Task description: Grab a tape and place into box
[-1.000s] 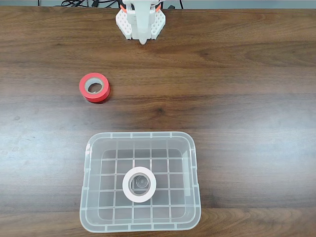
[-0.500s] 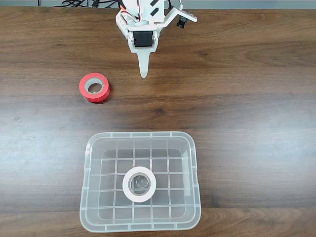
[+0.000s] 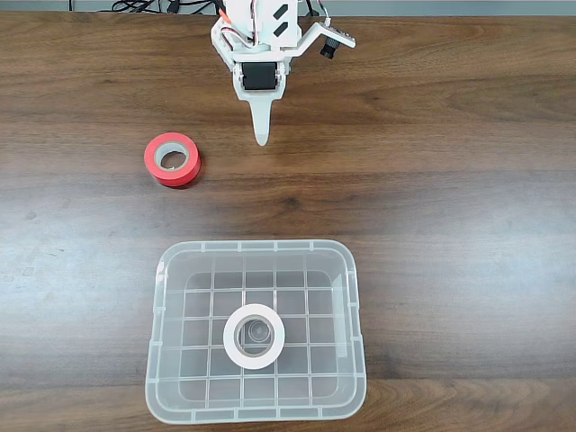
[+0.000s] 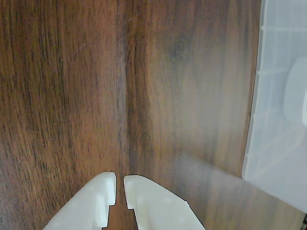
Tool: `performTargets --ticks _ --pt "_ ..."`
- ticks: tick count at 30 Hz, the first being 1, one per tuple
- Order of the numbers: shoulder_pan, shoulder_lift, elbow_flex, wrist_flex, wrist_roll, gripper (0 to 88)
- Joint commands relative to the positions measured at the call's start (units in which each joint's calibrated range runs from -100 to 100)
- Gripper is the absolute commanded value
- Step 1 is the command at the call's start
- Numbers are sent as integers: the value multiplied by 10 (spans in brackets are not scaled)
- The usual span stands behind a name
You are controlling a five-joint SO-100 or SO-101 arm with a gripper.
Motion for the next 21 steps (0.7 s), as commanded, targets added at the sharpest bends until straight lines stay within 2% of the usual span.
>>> performTargets --ticks 1,21 --pt "6 -8 -8 3 -6 13" --pt "7 -8 -8 3 -6 17"
